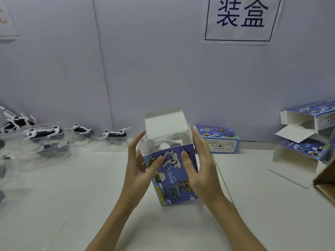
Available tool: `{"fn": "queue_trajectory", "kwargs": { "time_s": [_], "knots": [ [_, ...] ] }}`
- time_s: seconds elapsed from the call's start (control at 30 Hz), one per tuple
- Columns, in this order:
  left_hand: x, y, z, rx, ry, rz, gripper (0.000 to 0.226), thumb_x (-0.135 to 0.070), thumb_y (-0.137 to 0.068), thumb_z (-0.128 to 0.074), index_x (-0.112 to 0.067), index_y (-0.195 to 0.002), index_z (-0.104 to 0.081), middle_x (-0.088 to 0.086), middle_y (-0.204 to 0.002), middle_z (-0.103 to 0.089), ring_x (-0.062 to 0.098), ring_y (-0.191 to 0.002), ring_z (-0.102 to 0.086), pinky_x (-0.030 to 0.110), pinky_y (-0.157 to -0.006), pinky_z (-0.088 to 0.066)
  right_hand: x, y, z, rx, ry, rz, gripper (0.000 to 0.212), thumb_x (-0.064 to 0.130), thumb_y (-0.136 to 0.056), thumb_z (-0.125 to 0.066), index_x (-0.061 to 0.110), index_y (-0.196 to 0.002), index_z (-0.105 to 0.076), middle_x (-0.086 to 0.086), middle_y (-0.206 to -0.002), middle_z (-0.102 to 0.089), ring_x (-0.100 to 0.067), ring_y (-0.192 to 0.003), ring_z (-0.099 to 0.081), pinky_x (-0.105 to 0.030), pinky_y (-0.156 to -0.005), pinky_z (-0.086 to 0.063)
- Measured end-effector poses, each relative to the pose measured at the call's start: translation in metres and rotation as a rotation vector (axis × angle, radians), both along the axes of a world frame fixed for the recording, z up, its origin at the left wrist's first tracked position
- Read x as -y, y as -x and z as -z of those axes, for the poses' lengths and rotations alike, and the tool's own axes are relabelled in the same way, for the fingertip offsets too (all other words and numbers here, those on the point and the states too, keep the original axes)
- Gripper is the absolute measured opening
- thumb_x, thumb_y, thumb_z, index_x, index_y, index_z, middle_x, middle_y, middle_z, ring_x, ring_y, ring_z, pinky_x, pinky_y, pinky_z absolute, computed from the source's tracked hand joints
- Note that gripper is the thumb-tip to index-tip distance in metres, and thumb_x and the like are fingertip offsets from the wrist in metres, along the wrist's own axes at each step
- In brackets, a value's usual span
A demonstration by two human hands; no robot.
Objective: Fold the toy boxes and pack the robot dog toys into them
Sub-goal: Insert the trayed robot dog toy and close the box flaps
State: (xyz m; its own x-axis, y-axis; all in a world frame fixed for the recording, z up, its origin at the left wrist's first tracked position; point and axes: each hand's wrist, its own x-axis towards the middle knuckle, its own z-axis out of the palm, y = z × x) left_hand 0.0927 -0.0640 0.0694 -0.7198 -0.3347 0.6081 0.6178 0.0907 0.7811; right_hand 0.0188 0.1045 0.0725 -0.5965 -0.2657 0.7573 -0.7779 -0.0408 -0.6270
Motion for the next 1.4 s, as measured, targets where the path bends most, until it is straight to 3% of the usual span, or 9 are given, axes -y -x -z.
{"fn": "queue_trajectory", "kwargs": {
  "time_s": [0.1, 0.27, 0.37, 0.5, 0.63, 0.73, 0.9, 1.03, 1.4],
  "knots": [
    [0.000, 0.001, 0.000, 0.087, 0.121, -0.023, 0.069, -0.044, -0.092, -0.074, -0.050, -0.153, -0.041, -0.022, -0.156, -0.047, 0.025, -0.137, -0.058, 0.053, -0.099, -0.058, 0.002, -0.006, -0.001, 0.193, 0.091, -0.193, 0.062, 0.043, -0.101, -0.058, 0.047, -0.158, -0.032, 0.020, -0.157, -0.042, -0.011, -0.140, -0.051, -0.032, -0.088, -0.062],
    [-0.004, 0.003, 0.002, 0.101, 0.291, -0.066, 0.058, -0.061, -0.090, -0.068, -0.046, -0.144, -0.051, -0.014, -0.147, -0.049, 0.023, -0.137, -0.054, 0.056, -0.100, -0.055, -0.007, -0.002, -0.007, 0.176, 0.120, 0.012, 0.054, 0.073, -0.098, -0.043, 0.030, -0.122, -0.065, 0.015, -0.132, -0.062, -0.019, -0.125, -0.063, -0.033, -0.085, -0.060],
    [-0.010, 0.007, -0.003, 0.090, 0.352, -0.142, 0.039, -0.070, -0.088, -0.062, -0.048, -0.120, -0.062, -0.022, -0.137, -0.048, 0.011, -0.138, -0.049, 0.041, -0.102, -0.054, -0.011, 0.007, -0.009, 0.233, 0.139, 0.062, 0.039, 0.057, -0.099, -0.048, 0.026, -0.104, -0.072, 0.020, -0.140, -0.059, -0.013, -0.138, -0.052, -0.046, -0.103, -0.052],
    [-0.014, 0.014, -0.008, 0.081, 0.292, -0.175, 0.023, -0.061, -0.085, -0.065, -0.045, -0.102, -0.065, -0.039, -0.139, -0.042, -0.003, -0.143, -0.039, 0.020, -0.097, -0.052, -0.008, 0.010, -0.011, 0.401, 0.244, -0.059, 0.016, 0.031, -0.093, -0.058, 0.032, -0.098, -0.073, 0.016, -0.136, -0.064, -0.023, -0.129, -0.062, -0.066, -0.099, -0.051],
    [-0.015, 0.010, -0.009, 0.094, 0.099, -0.004, 0.032, -0.048, -0.084, -0.076, -0.032, -0.111, -0.069, -0.019, -0.146, -0.050, 0.015, -0.135, -0.056, 0.052, -0.088, -0.062, -0.009, 0.009, -0.018, 0.436, 0.379, -0.168, 0.047, 0.022, -0.093, -0.062, 0.040, -0.136, -0.055, 0.002, -0.125, -0.069, -0.031, -0.115, -0.068, -0.051, -0.091, -0.060],
    [-0.017, 0.007, -0.011, 0.048, 0.000, 0.039, 0.057, -0.039, -0.082, -0.084, -0.036, -0.127, -0.050, -0.001, -0.139, -0.059, 0.026, -0.128, -0.063, 0.067, -0.091, -0.056, -0.011, 0.005, -0.018, 0.320, 0.297, -0.131, 0.032, 0.029, -0.104, -0.049, 0.035, -0.134, -0.061, -0.005, -0.128, -0.067, -0.034, -0.120, -0.065, -0.055, -0.094, -0.056],
    [-0.013, 0.006, -0.006, 0.008, 0.247, -0.099, 0.050, -0.062, -0.086, -0.073, -0.042, -0.125, -0.050, -0.009, -0.144, -0.052, 0.026, -0.136, -0.054, 0.055, -0.093, -0.059, -0.017, 0.005, -0.008, 0.355, 0.289, -0.131, 0.048, 0.045, -0.108, -0.033, 0.016, -0.120, -0.070, 0.002, -0.142, -0.062, -0.025, -0.133, -0.059, -0.034, -0.083, -0.062],
    [-0.007, 0.005, 0.003, 0.019, 0.364, -0.099, 0.056, -0.058, -0.083, -0.078, -0.042, -0.128, -0.049, -0.013, -0.157, -0.039, 0.021, -0.142, -0.048, 0.046, -0.097, -0.058, -0.014, 0.003, -0.006, 0.319, 0.146, -0.148, 0.050, 0.078, -0.090, -0.052, 0.039, -0.119, -0.062, 0.009, -0.136, -0.061, -0.023, -0.126, -0.065, -0.032, -0.072, -0.064],
    [-0.020, 0.013, 0.017, -0.054, 0.370, -0.250, 0.063, -0.025, -0.101, -0.065, -0.028, -0.155, -0.032, -0.012, -0.169, -0.026, 0.020, -0.150, -0.040, 0.052, -0.111, -0.047, -0.005, -0.001, -0.004, 0.233, 0.197, 0.037, 0.037, 0.053, -0.095, -0.065, 0.029, -0.122, -0.058, 0.013, -0.120, -0.067, -0.019, -0.112, -0.072, -0.026, -0.065, -0.062]
  ]
}}
